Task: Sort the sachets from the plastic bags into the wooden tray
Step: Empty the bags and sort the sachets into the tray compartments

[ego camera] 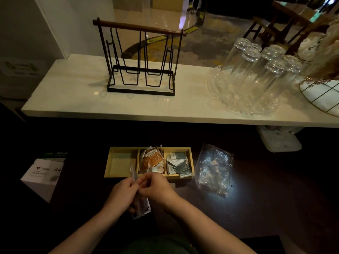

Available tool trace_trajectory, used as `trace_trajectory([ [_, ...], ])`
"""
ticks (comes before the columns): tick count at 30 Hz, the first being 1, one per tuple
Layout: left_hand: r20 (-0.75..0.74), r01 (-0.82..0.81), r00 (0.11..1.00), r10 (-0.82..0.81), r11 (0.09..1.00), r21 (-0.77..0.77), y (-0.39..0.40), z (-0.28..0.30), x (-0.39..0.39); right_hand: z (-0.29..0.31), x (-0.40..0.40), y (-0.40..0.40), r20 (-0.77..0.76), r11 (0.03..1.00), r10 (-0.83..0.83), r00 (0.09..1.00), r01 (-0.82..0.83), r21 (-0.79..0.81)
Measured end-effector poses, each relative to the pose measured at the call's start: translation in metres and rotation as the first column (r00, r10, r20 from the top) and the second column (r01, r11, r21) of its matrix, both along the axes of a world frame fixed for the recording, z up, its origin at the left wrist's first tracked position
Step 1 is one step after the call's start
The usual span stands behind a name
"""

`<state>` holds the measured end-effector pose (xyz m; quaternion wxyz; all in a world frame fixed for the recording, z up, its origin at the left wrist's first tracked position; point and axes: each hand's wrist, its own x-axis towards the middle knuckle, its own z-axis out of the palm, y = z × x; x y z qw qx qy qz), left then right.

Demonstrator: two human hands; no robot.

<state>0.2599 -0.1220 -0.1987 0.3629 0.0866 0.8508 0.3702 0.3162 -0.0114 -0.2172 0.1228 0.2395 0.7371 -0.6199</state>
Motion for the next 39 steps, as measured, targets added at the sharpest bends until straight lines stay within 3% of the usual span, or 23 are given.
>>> trace_trajectory([
  [3, -0.099, 0.011, 0.995, -0.009, 1.000, 0.018, -0.002, -0.002, 0.006, 0.000, -0.003, -0.002, -0.023, 0.995, -0.093, 0.995, 0.093, -0.020],
  [7, -0.260, 0.130, 0.956, -0.135, 0.991, -0.035, -0.005, -0.008, 0.010, -0.001, -0.003, -0.002, -0.020, 0.981, -0.182, 0.983, 0.180, -0.074],
  [16, -0.157, 0.113, 0.983, -0.096, 0.988, 0.105, -0.006, -0.007, 0.006, 0.000, 0.000, -0.005, -0.060, 0.979, -0.205, 0.977, 0.205, -0.019],
  [24, 0.053, 0.083, 0.994, -0.093, 0.982, 0.170, -0.010, -0.015, -0.006, -0.001, 0.002, -0.003, -0.024, 0.971, -0.186, 0.982, 0.188, 0.147],
  [27, 0.016, 0.087, 0.996, -0.090, 0.988, 0.125, -0.009, -0.017, -0.002, 0.003, 0.002, -0.001, -0.007, 0.966, -0.102, 0.995, 0.101, 0.240],
  [29, -0.048, 0.043, 0.998, -0.039, 0.996, 0.074, -0.010, -0.015, -0.002, 0.005, 0.004, 0.003, -0.023, 0.920, -0.033, 0.999, 0.039, 0.390],
  [32, -0.191, -0.043, 0.980, 0.047, 0.999, 0.023, -0.025, -0.007, -0.017, 0.003, 0.016, 0.023, -0.089, 0.791, -0.035, 0.995, 0.082, 0.607],
  [36, -0.432, 0.112, 0.877, -0.210, 0.964, -0.242, -0.038, 0.011, -0.016, 0.009, 0.026, 0.031, -0.073, 0.635, 0.083, 0.994, 0.003, 0.773],
  [39, -0.536, 0.167, 0.801, -0.267, 0.959, -0.228, -0.029, 0.021, -0.008, 0.025, 0.022, 0.018, -0.157, 0.471, 0.214, 0.964, 0.039, 0.881],
])
